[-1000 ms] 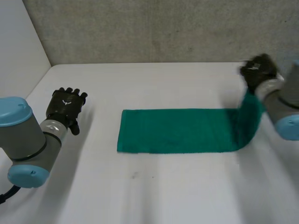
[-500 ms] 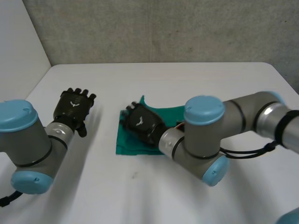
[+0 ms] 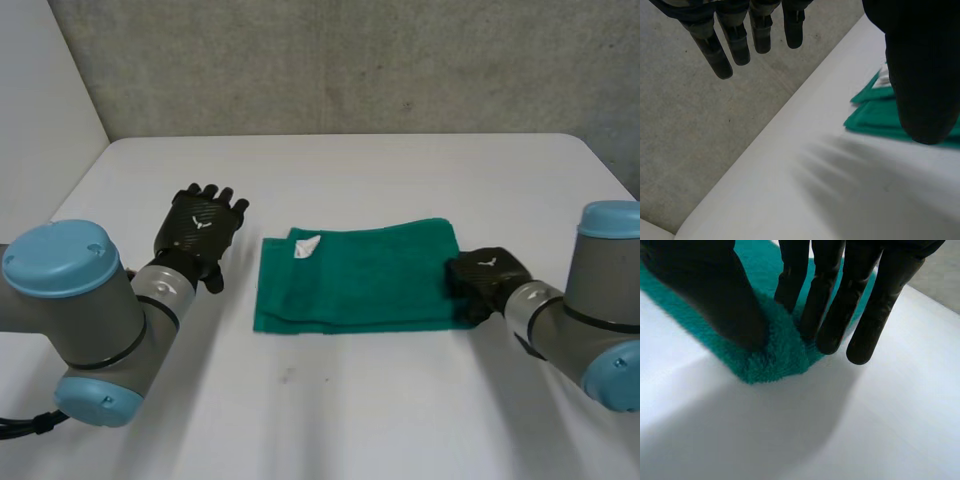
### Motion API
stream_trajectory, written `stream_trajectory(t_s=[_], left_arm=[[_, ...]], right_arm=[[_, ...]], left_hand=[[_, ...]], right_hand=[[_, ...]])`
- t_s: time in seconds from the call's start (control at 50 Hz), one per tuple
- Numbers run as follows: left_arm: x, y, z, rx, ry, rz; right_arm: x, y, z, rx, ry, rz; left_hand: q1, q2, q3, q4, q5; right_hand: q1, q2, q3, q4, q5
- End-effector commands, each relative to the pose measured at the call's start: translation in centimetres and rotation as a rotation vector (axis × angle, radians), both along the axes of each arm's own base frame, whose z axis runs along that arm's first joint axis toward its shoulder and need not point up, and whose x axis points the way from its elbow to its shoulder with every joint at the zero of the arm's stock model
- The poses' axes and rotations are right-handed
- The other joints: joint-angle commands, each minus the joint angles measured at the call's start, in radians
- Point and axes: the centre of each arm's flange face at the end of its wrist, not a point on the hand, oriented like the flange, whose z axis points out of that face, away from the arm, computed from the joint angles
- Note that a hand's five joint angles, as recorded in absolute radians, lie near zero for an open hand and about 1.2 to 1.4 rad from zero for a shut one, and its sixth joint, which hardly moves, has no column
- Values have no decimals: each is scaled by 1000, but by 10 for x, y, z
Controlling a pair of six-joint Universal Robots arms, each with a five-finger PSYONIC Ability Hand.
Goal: Fold the towel.
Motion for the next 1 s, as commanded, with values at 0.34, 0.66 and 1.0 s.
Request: stream_trajectory(t_s=[0.34,0.66,1.0], left_arm=[[6,2,15,-18,46,43],[-28,2,61,71,412,12],[-66,18,-38,466,363,71]], right_arm=[[145,73,69,-357,-102,409],[131,56,68,-282,-168,297],[104,12,11,138,-238,134]], left_hand=[[-22,-30,-41,-29,-47],[14,6,-5,7,-11],[55,47,37,48,30]], right_hand=[[452,236,238,233,272],[-770,-986,-984,-988,-950],[-770,-986,-984,-988,-950]])
